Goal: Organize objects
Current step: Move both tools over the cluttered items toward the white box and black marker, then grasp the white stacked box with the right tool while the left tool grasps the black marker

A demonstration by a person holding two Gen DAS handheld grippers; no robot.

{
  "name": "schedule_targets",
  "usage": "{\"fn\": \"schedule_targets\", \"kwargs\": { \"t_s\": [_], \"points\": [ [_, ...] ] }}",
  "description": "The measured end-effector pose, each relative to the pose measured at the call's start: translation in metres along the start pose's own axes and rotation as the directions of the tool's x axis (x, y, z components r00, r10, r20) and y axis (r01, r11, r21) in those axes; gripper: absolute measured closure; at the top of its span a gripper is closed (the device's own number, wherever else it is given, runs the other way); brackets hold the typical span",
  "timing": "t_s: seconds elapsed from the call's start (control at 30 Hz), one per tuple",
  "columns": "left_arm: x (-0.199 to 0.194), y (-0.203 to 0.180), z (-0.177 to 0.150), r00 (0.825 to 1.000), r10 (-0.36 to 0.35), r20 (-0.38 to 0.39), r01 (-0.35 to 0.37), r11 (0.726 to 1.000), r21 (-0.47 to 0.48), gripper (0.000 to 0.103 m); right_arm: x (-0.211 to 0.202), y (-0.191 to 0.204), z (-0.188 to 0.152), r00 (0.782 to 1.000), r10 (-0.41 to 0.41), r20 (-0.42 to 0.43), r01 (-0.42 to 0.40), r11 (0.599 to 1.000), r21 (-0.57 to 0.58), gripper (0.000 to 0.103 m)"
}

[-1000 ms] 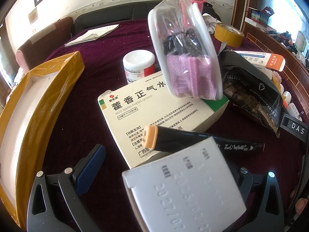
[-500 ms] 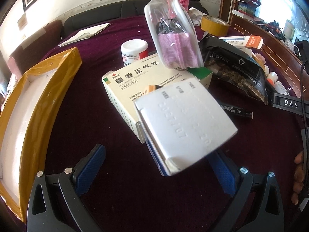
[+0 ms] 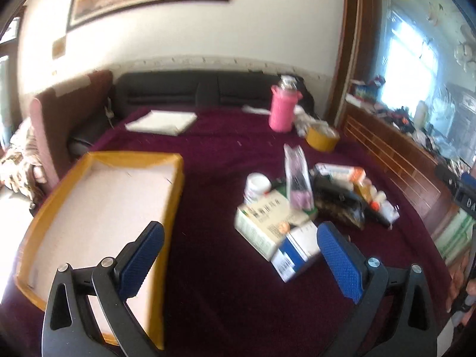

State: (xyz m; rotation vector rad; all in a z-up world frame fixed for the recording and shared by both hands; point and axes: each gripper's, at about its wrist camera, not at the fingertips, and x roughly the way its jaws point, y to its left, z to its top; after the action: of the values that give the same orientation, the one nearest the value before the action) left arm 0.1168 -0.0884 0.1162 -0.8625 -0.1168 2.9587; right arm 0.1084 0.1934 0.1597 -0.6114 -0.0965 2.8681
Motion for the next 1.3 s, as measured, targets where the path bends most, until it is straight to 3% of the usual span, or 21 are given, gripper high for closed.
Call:
{"fn": "schedule_targets", "kwargs": {
  "t_s": [0.03, 0.07, 0.13, 0.2, 0.3, 0.33, 0.4, 0.57, 0.73, 0.77, 0.83, 0.87, 0.97, 1.07, 1.2, 1.3],
  "points": [
    [0.001, 0.014, 0.017, 0.999, 0.046, 0.027, -0.046, 0.999, -0.006, 0.002, 0.009, 0.010, 0.007, 1.000, 0.022, -0.012, -0.022, 1.000, -0.009, 0.000],
    [-0.005, 0.022, 0.026, 0.997, 0.064, 0.045, -0.063, 0.998, -0.006, 0.002, 0.015, 0.020, 0.007, 0.995, 0.045, -0.084, -0.047, 0.999, -0.018, 0.000],
    [-0.017, 0.038, 0.040, 0.996, 0.059, 0.063, -0.059, 0.998, -0.007, 0.002, 0.028, 0.034, 0.001, 0.977, 0.112, -0.182, -0.109, 0.994, 0.026, 0.000],
    [-0.027, 0.056, 0.053, 0.996, 0.046, 0.073, -0.045, 0.999, -0.017, 0.002, 0.040, 0.050, -0.006, 0.942, 0.241, -0.235, -0.229, 0.970, 0.077, 0.000],
    [-0.038, 0.074, 0.054, 0.997, -0.022, 0.068, 0.024, 0.999, -0.023, 0.002, 0.049, 0.084, -0.016, 0.867, 0.380, -0.323, -0.374, 0.924, 0.084, 0.000],
    [-0.040, 0.077, 0.050, 0.997, -0.028, 0.071, 0.030, 0.999, -0.031, 0.002, 0.052, 0.101, -0.016, 0.832, 0.434, -0.344, -0.434, 0.897, 0.083, 0.000],
    [-0.039, 0.081, 0.039, 0.997, -0.014, 0.073, 0.017, 0.999, -0.044, 0.002, 0.044, 0.121, -0.023, 0.801, 0.475, -0.365, -0.492, 0.869, 0.053, 0.000],
    [-0.023, 0.089, 0.018, 0.998, 0.039, 0.045, -0.039, 0.999, -0.007, 0.002, 0.033, 0.166, -0.041, 0.810, 0.455, -0.370, -0.521, 0.848, -0.096, 0.000],
    [-0.029, 0.094, 0.010, 0.992, 0.076, 0.100, -0.076, 0.997, -0.003, 0.002, 0.040, 0.187, -0.063, 0.811, 0.427, -0.400, -0.514, 0.847, -0.136, 0.008],
    [-0.030, 0.094, 0.010, 0.992, 0.067, 0.103, -0.067, 0.998, -0.006, 0.002, 0.040, 0.189, -0.064, 0.811, 0.422, -0.405, -0.509, 0.850, -0.135, 0.015],
    [-0.029, 0.093, 0.009, 0.996, 0.023, 0.088, -0.022, 1.000, -0.011, 0.002, 0.051, 0.193, -0.068, 0.807, 0.408, -0.427, -0.501, 0.855, -0.130, 0.044],
    [-0.027, 0.092, 0.009, 0.997, 0.003, 0.077, -0.002, 1.000, -0.010, 0.002, 0.055, 0.193, -0.069, 0.802, 0.403, -0.441, -0.498, 0.859, -0.119, 0.069],
    [-0.020, 0.085, 0.005, 0.999, -0.015, 0.046, 0.014, 1.000, 0.022, 0.002, 0.059, 0.183, -0.071, 0.784, 0.428, -0.451, -0.500, 0.865, -0.048, 0.071],
    [-0.012, 0.070, 0.001, 0.998, -0.063, -0.014, 0.064, 0.995, 0.077, 0.002, 0.049, 0.148, -0.065, 0.771, 0.483, -0.415, -0.513, 0.857, 0.044, 0.071],
    [-0.006, 0.034, -0.002, 0.981, -0.184, -0.063, 0.191, 0.972, 0.139, 0.002, 0.031, 0.095, -0.063, 0.793, 0.478, -0.378, -0.480, 0.872, 0.095, 0.071],
    [0.002, -0.009, -0.006, 0.967, -0.237, -0.092, 0.253, 0.937, 0.240, 0.002, 0.033, 0.058, -0.068, 0.811, 0.444, -0.382, -0.425, 0.895, 0.139, 0.071]
  ]
}}
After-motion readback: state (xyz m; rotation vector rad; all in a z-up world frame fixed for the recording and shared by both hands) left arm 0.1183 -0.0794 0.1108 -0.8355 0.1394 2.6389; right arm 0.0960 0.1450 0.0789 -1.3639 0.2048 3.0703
